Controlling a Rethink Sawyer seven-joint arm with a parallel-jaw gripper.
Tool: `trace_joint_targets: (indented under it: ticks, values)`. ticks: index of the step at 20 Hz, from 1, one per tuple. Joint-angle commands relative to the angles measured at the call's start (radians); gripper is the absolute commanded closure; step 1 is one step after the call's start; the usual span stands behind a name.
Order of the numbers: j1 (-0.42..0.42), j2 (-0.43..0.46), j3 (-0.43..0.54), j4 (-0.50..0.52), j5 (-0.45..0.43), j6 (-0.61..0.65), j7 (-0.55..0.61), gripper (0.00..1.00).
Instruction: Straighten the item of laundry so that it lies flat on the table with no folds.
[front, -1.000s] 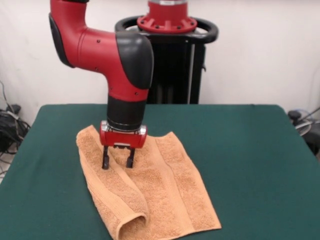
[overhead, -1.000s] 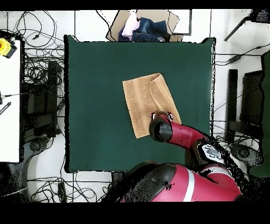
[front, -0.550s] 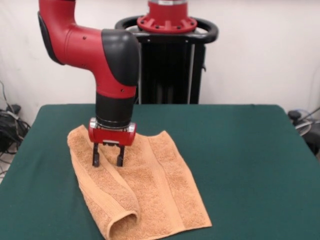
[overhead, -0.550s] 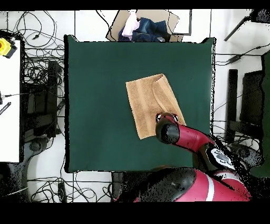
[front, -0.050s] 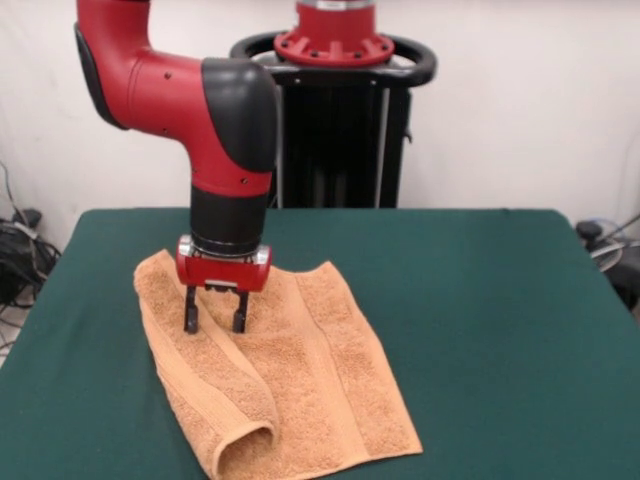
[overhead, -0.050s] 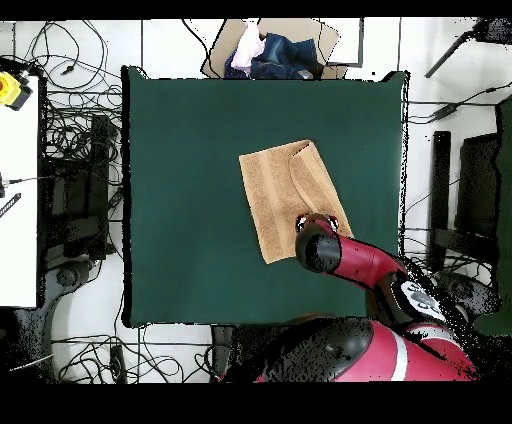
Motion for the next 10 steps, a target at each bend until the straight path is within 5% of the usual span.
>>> trace_joint_targets:
  ticks: [1, 10]
  values:
    - [-0.004, 0.084, 0.011, -0.010, -0.019, -0.060, 0.174, 0.00]
    - [-0.058, 0.030, 0.066, 0.070, -0.021, -0.029, 0.179, 0.00]
